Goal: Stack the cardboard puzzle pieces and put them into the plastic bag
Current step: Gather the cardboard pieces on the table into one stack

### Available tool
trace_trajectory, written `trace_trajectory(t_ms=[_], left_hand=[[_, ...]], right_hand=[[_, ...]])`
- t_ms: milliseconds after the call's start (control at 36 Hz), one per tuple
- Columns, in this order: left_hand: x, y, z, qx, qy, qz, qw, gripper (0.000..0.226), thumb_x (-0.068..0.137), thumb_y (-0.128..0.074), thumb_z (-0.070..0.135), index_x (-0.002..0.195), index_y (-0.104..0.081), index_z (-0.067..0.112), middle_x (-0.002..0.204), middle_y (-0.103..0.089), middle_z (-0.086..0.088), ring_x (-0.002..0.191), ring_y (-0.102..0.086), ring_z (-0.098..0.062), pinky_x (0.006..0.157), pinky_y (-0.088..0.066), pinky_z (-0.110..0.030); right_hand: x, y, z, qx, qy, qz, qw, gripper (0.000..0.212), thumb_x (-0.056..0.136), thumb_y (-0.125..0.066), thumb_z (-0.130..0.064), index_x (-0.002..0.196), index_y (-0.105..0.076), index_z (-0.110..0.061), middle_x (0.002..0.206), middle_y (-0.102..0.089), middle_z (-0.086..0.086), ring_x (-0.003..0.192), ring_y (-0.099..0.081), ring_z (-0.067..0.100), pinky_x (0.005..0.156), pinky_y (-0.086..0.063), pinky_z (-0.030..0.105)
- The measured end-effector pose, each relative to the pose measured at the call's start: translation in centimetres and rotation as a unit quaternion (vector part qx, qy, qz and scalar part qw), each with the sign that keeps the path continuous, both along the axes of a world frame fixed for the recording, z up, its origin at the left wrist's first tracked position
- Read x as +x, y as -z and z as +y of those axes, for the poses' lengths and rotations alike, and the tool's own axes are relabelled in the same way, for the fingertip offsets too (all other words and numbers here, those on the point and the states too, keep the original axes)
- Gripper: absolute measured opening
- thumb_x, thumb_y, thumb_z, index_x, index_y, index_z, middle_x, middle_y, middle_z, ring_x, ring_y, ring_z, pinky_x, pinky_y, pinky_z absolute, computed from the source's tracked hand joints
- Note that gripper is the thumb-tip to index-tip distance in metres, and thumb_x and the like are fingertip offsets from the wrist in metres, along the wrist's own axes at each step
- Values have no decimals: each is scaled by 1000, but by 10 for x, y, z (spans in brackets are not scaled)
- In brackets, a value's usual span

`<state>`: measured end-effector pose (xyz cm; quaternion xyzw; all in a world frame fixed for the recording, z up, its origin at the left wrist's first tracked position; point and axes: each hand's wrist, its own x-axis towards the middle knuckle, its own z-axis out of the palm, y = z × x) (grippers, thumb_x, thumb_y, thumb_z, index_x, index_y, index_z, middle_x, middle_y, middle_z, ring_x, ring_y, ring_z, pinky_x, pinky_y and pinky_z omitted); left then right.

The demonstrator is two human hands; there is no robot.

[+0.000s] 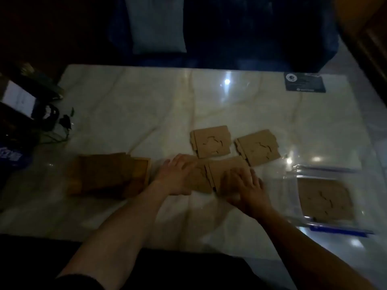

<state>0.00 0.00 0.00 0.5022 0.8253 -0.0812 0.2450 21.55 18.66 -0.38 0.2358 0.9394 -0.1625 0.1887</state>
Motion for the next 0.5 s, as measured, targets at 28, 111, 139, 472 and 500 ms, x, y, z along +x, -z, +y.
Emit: trace_trajectory(t_ms=[28, 111, 139, 472, 500], left_hand=[[-2, 2, 1, 3, 7, -8, 1000, 107, 68, -62, 69, 149, -4, 32, 160, -4, -5, 146, 3, -30, 115, -16, -55], [-7, 9, 5, 7, 25, 1, 1000, 112, 65, -62, 72, 149, 2, 34, 160, 4, -3, 147, 7, -28, 116, -12, -54], [-9, 12, 7, 9, 29, -3, 1000, 113, 65, -62, 73, 149, 2, 34, 161, 6, -2, 147, 7, -28, 116, -11, -54], [-6, 28, -9, 7, -3, -38, 999, 108, 58, -63, 76, 144, -12, 33, 156, -4, -9, 144, -2, -34, 117, -12, -54], [-3, 30, -13, 9, -6, -36, 999, 108, 58, -62, 77, 144, -13, 34, 155, -6, -10, 144, -4, -34, 116, -13, -54]], right_hand=[[-2, 3, 0, -10, -4, -15, 1000, 97, 80, -58, -65, 152, -1, -37, 164, 2, 2, 150, 5, 36, 120, -16, 55], [-2, 14, -3, -11, -1, -49, 999, 100, 80, -51, -71, 152, 10, -39, 164, 14, 0, 150, 13, 33, 121, -11, 56], [0, 19, -3, -14, 3, -57, 998, 100, 80, -49, -73, 151, 14, -41, 163, 17, 0, 149, 15, 33, 121, -9, 56], [29, 35, -33, -10, 76, -14, 997, 88, 80, -30, -79, 142, 27, -53, 166, 7, 1, 151, -1, 34, 116, -22, 57], [33, 37, -36, -9, 81, -12, 997, 87, 78, -26, -80, 143, 26, -53, 166, 6, 0, 151, -1, 34, 116, -22, 57]])
